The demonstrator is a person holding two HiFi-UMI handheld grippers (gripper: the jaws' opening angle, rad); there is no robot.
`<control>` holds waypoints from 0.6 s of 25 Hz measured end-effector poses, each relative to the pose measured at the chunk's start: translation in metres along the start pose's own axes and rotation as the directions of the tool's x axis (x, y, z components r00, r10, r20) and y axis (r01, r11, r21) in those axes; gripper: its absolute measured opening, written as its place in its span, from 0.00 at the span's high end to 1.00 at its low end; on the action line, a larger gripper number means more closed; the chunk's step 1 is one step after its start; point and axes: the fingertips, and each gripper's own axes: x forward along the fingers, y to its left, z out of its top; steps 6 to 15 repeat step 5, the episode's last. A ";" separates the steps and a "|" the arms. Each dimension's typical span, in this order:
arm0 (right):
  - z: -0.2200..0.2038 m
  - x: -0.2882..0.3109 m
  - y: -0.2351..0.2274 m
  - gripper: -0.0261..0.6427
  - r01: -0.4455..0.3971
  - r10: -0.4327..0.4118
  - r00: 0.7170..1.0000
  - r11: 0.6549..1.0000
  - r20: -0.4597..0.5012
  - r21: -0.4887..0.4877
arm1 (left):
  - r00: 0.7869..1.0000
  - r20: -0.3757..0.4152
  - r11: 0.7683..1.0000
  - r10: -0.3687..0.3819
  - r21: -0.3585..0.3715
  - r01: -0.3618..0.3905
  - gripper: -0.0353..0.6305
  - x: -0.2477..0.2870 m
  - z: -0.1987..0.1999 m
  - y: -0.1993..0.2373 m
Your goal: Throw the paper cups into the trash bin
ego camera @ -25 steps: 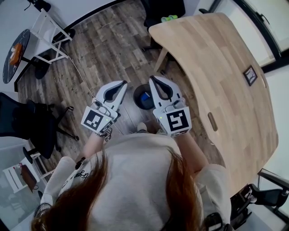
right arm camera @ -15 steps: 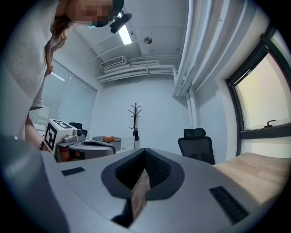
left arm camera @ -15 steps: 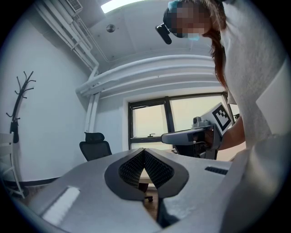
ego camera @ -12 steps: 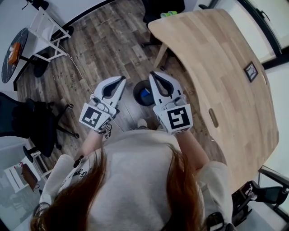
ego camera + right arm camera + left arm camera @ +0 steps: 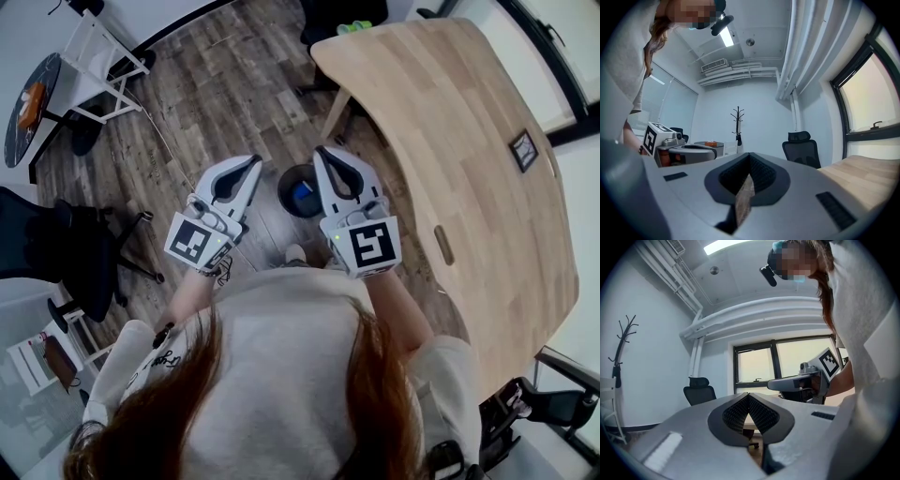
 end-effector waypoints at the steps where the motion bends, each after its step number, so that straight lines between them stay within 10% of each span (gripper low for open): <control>1: 0.001 0.000 0.001 0.95 -0.001 0.001 1.000 1.000 0.001 -0.001 | 1.000 0.000 1.000 0.002 0.000 -0.002 0.94 0.000 0.000 0.000; 15: 0.003 -0.001 0.001 0.95 -0.001 0.001 1.000 1.000 0.002 0.007 | 1.000 0.000 1.000 0.008 -0.003 -0.008 0.94 0.000 0.001 0.000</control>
